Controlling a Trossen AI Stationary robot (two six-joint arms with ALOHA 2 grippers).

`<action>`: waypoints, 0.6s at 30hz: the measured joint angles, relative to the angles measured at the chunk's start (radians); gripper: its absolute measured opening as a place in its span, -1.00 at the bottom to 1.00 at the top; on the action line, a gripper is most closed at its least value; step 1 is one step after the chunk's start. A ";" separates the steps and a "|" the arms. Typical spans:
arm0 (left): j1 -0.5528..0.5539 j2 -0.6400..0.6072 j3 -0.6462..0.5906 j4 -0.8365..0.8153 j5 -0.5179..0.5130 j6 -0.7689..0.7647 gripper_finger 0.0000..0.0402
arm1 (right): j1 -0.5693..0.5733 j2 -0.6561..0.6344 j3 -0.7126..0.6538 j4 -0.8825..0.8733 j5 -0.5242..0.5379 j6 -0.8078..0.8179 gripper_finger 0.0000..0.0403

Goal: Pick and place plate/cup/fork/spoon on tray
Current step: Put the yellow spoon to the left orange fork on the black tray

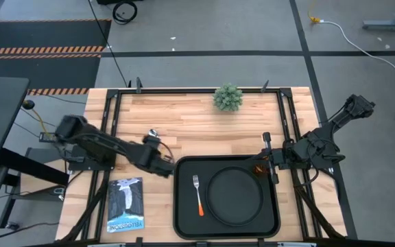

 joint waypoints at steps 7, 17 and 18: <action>0.008 -0.124 -0.224 0.290 -0.037 -0.188 -0.88 | -0.001 0.000 0.000 0.002 0.002 -0.001 -0.97; 0.100 -0.096 -0.296 0.507 -0.047 -0.212 -0.44 | -0.001 0.000 0.000 -0.001 0.002 -0.001 -0.97; 0.109 -0.096 -0.296 0.516 -0.055 -0.196 -0.38 | -0.001 0.000 0.000 -0.001 0.002 -0.001 -0.97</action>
